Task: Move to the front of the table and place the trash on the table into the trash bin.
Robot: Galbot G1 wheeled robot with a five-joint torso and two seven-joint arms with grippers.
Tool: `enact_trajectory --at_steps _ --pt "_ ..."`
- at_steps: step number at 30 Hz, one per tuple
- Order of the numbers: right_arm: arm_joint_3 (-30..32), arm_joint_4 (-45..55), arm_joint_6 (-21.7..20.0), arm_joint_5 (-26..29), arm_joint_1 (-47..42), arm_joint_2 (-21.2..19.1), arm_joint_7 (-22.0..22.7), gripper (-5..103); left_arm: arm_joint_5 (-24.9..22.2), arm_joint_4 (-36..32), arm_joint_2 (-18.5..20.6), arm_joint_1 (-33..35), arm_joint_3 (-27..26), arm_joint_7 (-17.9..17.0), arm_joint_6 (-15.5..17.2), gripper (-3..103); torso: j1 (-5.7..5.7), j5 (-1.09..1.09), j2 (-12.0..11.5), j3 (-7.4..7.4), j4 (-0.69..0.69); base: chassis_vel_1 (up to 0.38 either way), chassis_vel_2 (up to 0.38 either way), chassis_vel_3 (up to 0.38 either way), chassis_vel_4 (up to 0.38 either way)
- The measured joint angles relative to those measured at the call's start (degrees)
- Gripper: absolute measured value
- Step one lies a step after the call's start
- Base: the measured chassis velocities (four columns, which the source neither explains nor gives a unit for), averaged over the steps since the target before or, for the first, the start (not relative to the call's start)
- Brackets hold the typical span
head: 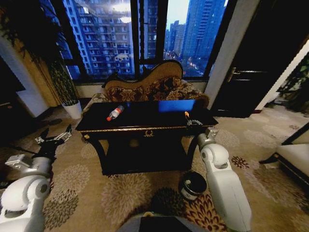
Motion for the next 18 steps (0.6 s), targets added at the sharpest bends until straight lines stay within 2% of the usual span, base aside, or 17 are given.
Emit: enact_trajectory --at_steps 8,11,18 --pt "0.01 -2.87 1.05 -1.37 -2.22 1.04 -0.01 4 0.13 0.15 -0.80 0.09 0.15 0.00 -0.07 100 -0.03 0.00 0.02 -0.02 0.02 0.104 -0.104 -0.105 0.102" --pt "1.44 -6.14 0.92 -3.08 -4.46 1.92 0.00 4 0.15 0.25 -1.13 0.17 0.17 0.00 -0.19 100 -0.01 -0.01 0.00 0.01 -0.02 0.000 0.000 0.000 0.000" --pt "4.15 -15.98 0.58 -7.09 -6.49 4.07 -0.01 4 0.73 -0.17 -1.65 -0.05 0.16 0.02 -0.26 100 0.04 0.01 -0.02 0.02 0.01 0.000 0.000 0.000 0.000"
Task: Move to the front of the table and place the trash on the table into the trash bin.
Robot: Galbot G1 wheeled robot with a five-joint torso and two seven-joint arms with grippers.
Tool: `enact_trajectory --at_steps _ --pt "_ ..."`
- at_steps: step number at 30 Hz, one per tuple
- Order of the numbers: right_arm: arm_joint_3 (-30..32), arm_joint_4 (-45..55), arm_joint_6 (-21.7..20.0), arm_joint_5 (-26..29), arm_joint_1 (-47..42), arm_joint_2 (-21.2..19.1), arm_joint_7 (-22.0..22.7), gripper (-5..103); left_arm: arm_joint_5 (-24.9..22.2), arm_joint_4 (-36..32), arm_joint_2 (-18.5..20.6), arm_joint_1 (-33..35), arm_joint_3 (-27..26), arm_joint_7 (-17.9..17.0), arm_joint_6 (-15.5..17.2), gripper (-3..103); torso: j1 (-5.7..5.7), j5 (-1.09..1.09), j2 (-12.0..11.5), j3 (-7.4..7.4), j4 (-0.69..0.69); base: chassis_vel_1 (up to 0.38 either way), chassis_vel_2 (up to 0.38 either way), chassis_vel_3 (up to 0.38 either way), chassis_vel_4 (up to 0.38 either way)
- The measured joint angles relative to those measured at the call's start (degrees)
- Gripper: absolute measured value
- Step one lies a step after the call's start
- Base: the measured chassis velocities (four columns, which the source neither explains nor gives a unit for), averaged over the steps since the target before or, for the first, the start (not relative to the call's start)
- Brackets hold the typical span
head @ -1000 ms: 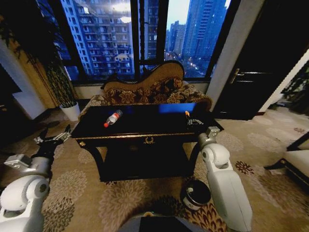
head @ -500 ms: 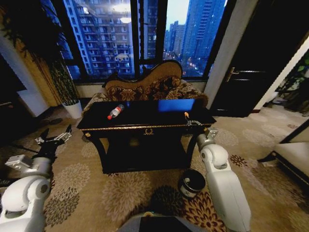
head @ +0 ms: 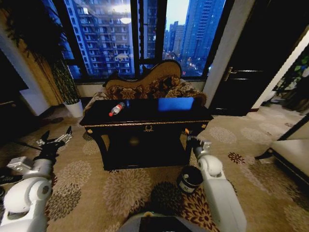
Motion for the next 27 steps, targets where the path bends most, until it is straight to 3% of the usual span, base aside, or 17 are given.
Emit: enact_trajectory --at_steps 11,17,21,27 --pt "2.69 -14.58 2.58 -9.62 2.20 -0.25 0.00 4 1.36 -0.19 0.44 0.45 -0.22 0.17 -0.34 100 -0.03 -0.02 0.02 -0.01 -0.01 0.000 0.000 0.000 0.000" --pt "3.54 -28.27 7.80 -16.98 6.62 -0.56 0.00 4 1.37 -0.48 0.27 0.93 -0.24 0.22 -0.35 100 -0.03 -0.01 0.02 -0.01 0.02 0.000 0.000 0.000 0.000" --pt "3.85 -30.96 8.26 -18.92 5.75 -0.60 0.01 4 1.36 -0.86 0.17 1.13 -0.23 0.24 -0.35 100 -0.03 -0.01 0.02 -0.01 -0.03 0.000 0.000 0.000 0.000" --pt "3.87 -35.34 8.27 -20.13 6.22 -0.73 0.01 4 1.36 -0.87 -0.07 1.32 -0.09 0.25 -0.36 100 -0.03 0.00 0.02 -0.02 0.00 0.000 0.000 0.000 0.000"
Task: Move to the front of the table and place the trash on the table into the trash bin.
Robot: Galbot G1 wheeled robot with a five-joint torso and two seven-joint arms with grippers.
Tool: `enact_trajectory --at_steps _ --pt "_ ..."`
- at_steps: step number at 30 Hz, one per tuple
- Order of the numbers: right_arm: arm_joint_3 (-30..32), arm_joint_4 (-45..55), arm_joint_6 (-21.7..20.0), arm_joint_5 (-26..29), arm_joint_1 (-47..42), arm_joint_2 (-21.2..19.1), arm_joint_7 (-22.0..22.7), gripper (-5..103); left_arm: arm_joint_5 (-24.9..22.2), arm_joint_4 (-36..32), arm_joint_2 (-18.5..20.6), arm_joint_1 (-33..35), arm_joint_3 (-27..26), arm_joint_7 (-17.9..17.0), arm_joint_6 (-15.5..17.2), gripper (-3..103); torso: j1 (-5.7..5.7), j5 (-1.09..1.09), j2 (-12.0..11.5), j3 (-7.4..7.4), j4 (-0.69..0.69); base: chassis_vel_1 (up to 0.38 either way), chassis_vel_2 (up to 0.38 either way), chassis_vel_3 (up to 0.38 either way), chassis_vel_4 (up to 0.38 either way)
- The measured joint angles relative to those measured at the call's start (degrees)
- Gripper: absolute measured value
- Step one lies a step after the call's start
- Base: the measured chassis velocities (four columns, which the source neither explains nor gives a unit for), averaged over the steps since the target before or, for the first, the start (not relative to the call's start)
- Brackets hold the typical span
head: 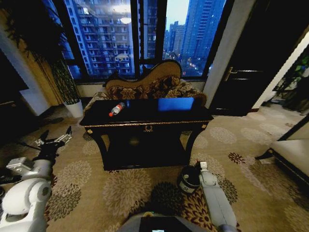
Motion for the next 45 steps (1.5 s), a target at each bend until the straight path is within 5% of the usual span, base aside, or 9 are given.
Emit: enact_trajectory --at_steps 10,19,21,23,27,32,34,36,45 --pt "-0.66 -5.50 0.66 -1.33 1.79 -0.28 0.00 2 -0.08 0.20 0.12 0.08 -0.05 0.03 -0.22 100 0.00 0.00 0.00 0.00 0.00 0.000 0.000 0.000 0.000" --pt "-0.44 -4.02 0.66 -1.10 1.42 -0.16 0.00 37 -0.15 -0.95 0.11 -0.13 0.48 0.22 -0.23 100 0.00 -0.01 0.00 0.00 -0.01 0.000 0.000 0.000 0.000" --pt "-0.39 -3.85 0.66 -1.04 1.40 -0.15 0.00 37 -0.15 -0.96 0.07 -0.12 0.51 0.23 -0.22 100 0.00 -0.01 0.00 0.00 -0.01 0.000 0.000 0.000 0.000" --pt "-0.33 -3.49 0.66 -0.91 1.38 -0.14 0.00 55 -0.15 -1.11 -0.06 0.04 0.49 0.23 -0.22 100 0.00 -0.01 0.00 0.00 -0.01 0.000 0.000 0.000 0.000" --pt "-0.26 -3.01 0.66 -0.84 1.37 -0.19 0.00 61 -0.15 -1.28 -0.11 0.26 0.32 0.23 -0.22 100 0.00 -0.01 0.00 0.00 -0.01 0.000 0.000 0.000 0.000" --pt "-0.19 -1.89 0.68 -0.55 1.60 -0.36 0.00 88 -0.27 -1.68 -0.22 0.53 0.00 0.20 -0.23 100 0.00 -0.01 0.00 0.00 -0.01 0.000 0.000 0.000 0.000" --pt "-0.20 -1.06 0.74 0.05 1.49 -0.35 0.00 88 -0.30 -1.79 -0.29 0.67 -0.06 0.16 -0.24 100 0.00 0.00 0.00 0.00 -0.01 0.000 0.000 0.000 0.000" --pt "0.07 3.01 1.97 2.26 0.52 -0.06 0.00 97 -0.34 -2.03 -0.40 0.93 -0.15 0.08 -0.27 100 0.00 0.00 0.00 0.01 0.00 0.000 0.000 0.000 0.000" --pt "0.59 30.16 4.62 14.43 -6.17 1.67 0.02 100 -0.09 -2.71 -0.47 0.62 0.65 0.01 -0.16 100 0.00 -0.04 0.00 0.00 -0.01 0.000 0.000 0.000 0.000"
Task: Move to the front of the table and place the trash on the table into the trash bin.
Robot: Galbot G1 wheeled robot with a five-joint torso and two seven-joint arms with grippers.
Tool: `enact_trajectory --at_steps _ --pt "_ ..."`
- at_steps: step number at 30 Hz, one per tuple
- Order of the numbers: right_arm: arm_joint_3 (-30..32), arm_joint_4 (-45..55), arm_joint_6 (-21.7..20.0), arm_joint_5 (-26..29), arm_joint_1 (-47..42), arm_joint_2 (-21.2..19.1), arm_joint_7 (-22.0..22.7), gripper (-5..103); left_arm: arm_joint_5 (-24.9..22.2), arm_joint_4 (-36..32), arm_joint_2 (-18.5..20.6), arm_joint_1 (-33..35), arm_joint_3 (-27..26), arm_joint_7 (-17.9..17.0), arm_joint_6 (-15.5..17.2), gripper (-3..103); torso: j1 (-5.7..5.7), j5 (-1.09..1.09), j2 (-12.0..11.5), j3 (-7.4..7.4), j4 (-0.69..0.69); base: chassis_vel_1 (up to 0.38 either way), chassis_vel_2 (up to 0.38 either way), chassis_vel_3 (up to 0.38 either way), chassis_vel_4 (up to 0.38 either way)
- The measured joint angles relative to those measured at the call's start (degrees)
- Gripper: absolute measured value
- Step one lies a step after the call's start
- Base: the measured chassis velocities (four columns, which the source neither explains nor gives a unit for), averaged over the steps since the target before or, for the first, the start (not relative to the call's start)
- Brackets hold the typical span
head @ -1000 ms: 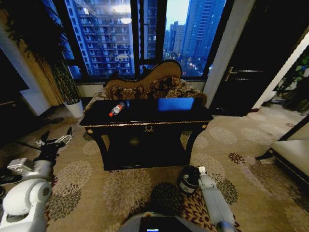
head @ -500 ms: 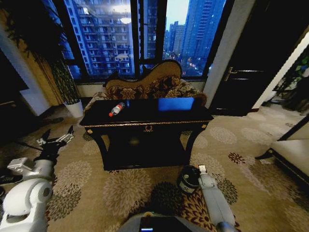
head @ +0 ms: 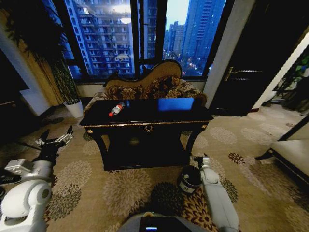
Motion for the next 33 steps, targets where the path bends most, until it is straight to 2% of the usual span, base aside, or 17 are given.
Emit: enact_trajectory --at_steps 2,6,11,21,33 --pt "-0.09 3.00 -0.57 1.11 -0.79 0.19 0.00 100 0.11 -0.04 0.01 -0.01 0.17 -0.03 0.02 100 0.00 0.01 0.00 0.00 0.00 0.000 0.000 0.000 0.000" --pt "-2.88 20.17 -5.31 7.60 -4.06 0.86 0.00 100 0.41 -0.14 0.22 -0.18 0.69 0.07 0.15 100 -0.01 0.01 0.00 -0.01 0.01 0.000 0.000 0.000 0.000" --pt "-6.44 28.94 -8.48 11.16 -5.76 0.70 0.01 100 0.43 0.02 0.40 -0.13 0.85 0.13 0.17 100 0.00 0.02 0.00 -0.01 0.00 0.000 0.000 0.000 0.000" --pt "-9.34 31.61 -10.62 12.05 -7.88 0.20 0.01 100 0.91 0.76 1.40 -0.68 1.69 0.67 0.16 100 0.00 0.03 0.00 0.00 0.00 0.000 0.000 0.000 0.000" --pt "-10.81 31.79 -10.28 10.67 -8.65 0.46 -0.02 100 1.05 1.15 1.04 -0.73 1.79 0.90 0.18 100 -0.01 0.04 0.01 0.00 0.00 -0.014 0.011 0.015 -0.013"
